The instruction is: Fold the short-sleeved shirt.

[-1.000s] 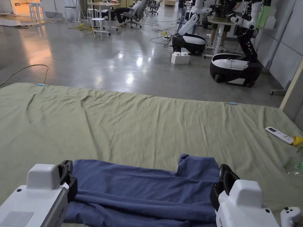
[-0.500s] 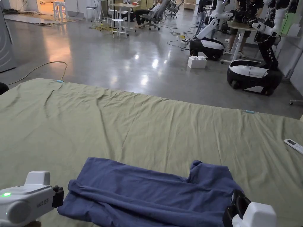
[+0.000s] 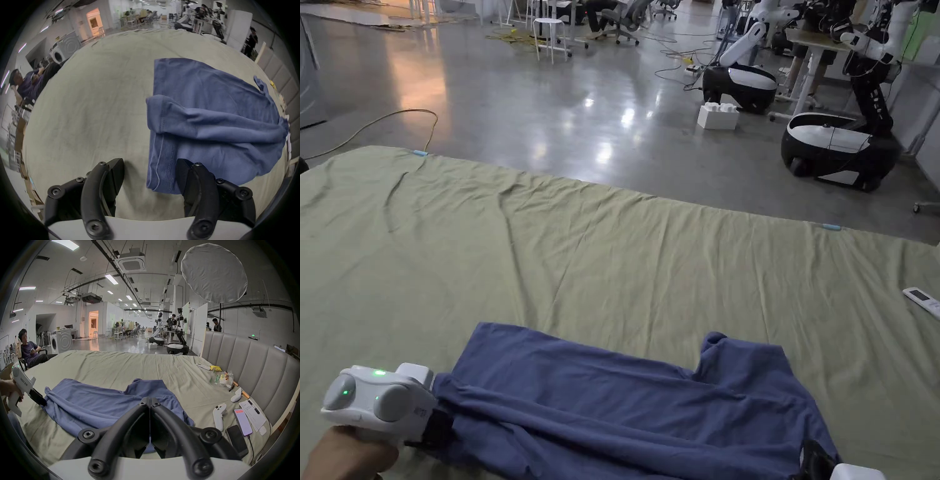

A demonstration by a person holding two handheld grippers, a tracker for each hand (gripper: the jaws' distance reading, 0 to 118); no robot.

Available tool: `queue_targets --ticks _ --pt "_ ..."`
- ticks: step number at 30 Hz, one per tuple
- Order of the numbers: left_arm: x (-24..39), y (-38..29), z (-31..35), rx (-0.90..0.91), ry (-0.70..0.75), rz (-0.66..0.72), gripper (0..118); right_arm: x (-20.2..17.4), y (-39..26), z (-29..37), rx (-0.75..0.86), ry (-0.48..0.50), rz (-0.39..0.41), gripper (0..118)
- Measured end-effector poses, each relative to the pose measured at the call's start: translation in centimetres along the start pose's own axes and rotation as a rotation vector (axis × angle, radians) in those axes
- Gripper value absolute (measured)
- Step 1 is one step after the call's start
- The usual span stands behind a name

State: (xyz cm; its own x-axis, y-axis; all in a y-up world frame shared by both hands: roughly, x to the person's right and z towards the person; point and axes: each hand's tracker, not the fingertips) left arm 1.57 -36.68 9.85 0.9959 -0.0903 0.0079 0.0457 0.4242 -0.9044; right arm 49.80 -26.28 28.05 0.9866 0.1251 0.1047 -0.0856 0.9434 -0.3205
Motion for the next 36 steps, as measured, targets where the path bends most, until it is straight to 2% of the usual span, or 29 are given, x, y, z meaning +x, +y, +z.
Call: queue_targets --ticks 2,4,6,7,8,9,11,14,17,20,21,22,23,24,26,32,36 --pt "0.5 -0.4 0.2 0.006 0.013 -0.034 66 0.1 -0.3 -0.2 -0.010 -0.002 0.002 1" --pt "0.6 -0.9 0.3 0.014 -0.007 -0.008 59 0.2 -0.8 -0.6 -0.026 0.002 -0.016 1" --pt "0.4 -1.1 0.4 0.018 -0.014 0.016 47 0.3 -1.2 -0.9 -0.045 0.003 -0.023 1" --pt "0.6 -1.1 0.5 0.009 -0.025 0.009 40 0.3 -1.7 -1.1 -0.080 0.026 -0.053 1" --pt "0.8 -1.2 0.7 0.004 -0.032 -0.018 27 0.5 -1.8 -1.0 -0.063 -0.003 -0.040 1" --pt "1.1 -1.2 0.8 -0.003 -0.037 -0.046 19 0.5 -2.0 -1.1 -0.066 0.009 -0.041 1" --pt "1.1 -1.4 1.1 0.000 -0.046 -0.045 10 0.9 -2.3 -1.3 -0.073 0.013 -0.041 1" --pt "0.5 -1.9 1.5 0.029 -0.066 0.026 8 2.0 -2.8 -1.4 -0.096 0.006 -0.048 1" --pt "0.7 -2.8 2.3 0.054 -0.061 0.006 7 4.0 -3.2 -1.3 -0.120 -0.037 -0.052 1" --pt "0.5 -3.3 3.1 0.075 -0.070 0.000 7 6.6 -3.7 -2.1 -0.221 -0.088 -0.067 3" --pt "0.2 -3.5 3.3 0.077 -0.077 0.010 7 7.6 -4.0 -2.6 -0.270 -0.090 -0.083 7" --pt "0.3 -3.7 3.9 0.085 -0.080 0.020 7 8.6 -4.3 -2.9 -0.293 -0.089 -0.101 18" --pt "0.2 -3.8 4.2 0.097 -0.083 0.027 7 9.3 -4.5 -3.4 -0.337 -0.085 -0.106 35" --pt "0.0 -4.0 4.4 0.100 -0.086 0.030 7 10.0 -4.7 -3.9 -0.371 -0.082 -0.114 46" --pt "0.0 -3.9 4.8 0.106 -0.087 0.032 7 11.1 -5.1 -5.0 -0.418 -0.064 -0.117 59" --pt "0.5 -4.0 5.8 0.130 -0.081 0.015 7 11.1 -5.9 -9.2 -0.521 -0.014 -0.071 67" --pt "0.8 -4.1 6.0 0.133 -0.073 0.006 7 9.6 -7.2 -12.5 -0.616 0.037 0.030 75"
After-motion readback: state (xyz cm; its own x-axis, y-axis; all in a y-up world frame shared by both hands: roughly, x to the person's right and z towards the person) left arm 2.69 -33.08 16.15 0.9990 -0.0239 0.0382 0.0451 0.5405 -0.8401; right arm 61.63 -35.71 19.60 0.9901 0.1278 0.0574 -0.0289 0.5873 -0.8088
